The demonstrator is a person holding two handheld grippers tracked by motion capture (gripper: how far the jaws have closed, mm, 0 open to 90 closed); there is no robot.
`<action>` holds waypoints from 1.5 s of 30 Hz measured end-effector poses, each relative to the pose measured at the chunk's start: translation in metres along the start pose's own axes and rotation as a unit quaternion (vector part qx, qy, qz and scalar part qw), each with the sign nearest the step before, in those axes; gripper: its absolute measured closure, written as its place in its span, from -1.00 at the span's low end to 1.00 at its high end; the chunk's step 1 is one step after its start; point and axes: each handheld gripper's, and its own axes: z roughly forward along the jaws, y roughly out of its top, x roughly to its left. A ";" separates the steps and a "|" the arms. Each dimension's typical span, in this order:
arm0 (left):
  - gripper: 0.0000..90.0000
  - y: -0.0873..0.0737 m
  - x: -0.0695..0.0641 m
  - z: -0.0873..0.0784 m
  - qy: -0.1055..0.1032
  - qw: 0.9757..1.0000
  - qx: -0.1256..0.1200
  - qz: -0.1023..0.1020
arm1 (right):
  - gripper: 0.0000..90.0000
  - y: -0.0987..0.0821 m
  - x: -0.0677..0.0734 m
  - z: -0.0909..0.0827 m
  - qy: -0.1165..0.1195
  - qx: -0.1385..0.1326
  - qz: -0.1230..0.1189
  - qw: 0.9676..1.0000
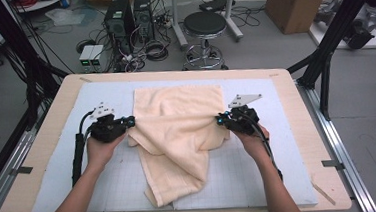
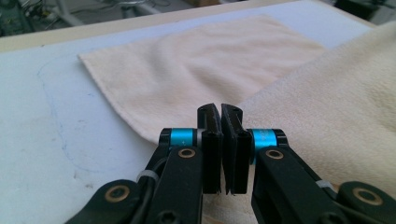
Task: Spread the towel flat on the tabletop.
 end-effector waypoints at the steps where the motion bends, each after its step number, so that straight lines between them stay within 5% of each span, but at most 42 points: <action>1: 0.88 -0.003 0.001 0.006 0.002 1.000 0.008 -0.005 | 0.81 -0.002 -0.003 0.007 -0.001 0.003 0.010 1.000; 4: 0.65 -0.008 0.006 0.012 -0.005 1.000 0.028 -0.014 | 0.68 -0.009 -0.009 0.021 0.005 0.016 0.024 1.000; 6: 0.52 -0.008 0.005 0.004 -0.016 1.000 0.022 -0.001 | 0.54 -0.010 -0.009 0.018 0.014 0.010 0.029 0.999; 13: 0.30 -0.003 -0.005 -0.032 -0.035 0.999 -0.025 0.021 | 0.34 -0.002 0.005 -0.021 0.018 -0.050 0.009 0.999; 19: 0.26 -0.020 -0.032 -0.045 -0.079 0.996 -0.030 0.038 | 0.30 -0.013 0.026 -0.041 0.027 -0.064 -0.011 0.998; 29: 0.27 -0.044 -0.069 -0.021 -0.118 0.989 0.029 0.089 | 0.26 -0.044 0.057 -0.023 0.054 -0.018 -0.048 0.997; 34: 0.20 -0.049 -0.076 0.003 -0.111 0.983 0.091 0.112 | 0.29 -0.047 0.058 -0.003 0.046 0.015 -0.066 0.997; 38: 0.42 -0.047 -0.080 0.009 -0.083 0.985 0.089 0.121 | 0.52 -0.049 0.057 0.012 0.040 0.034 -0.081 0.995; 41: 0.78 -0.046 -0.078 0.010 -0.082 0.987 0.078 0.112 | 0.76 -0.047 0.057 0.013 0.046 0.035 -0.084 0.995; 45: 0.88 -0.042 -0.072 0.002 -0.081 0.989 0.063 0.104 | 0.84 -0.046 0.052 0.007 0.060 0.026 -0.067 0.996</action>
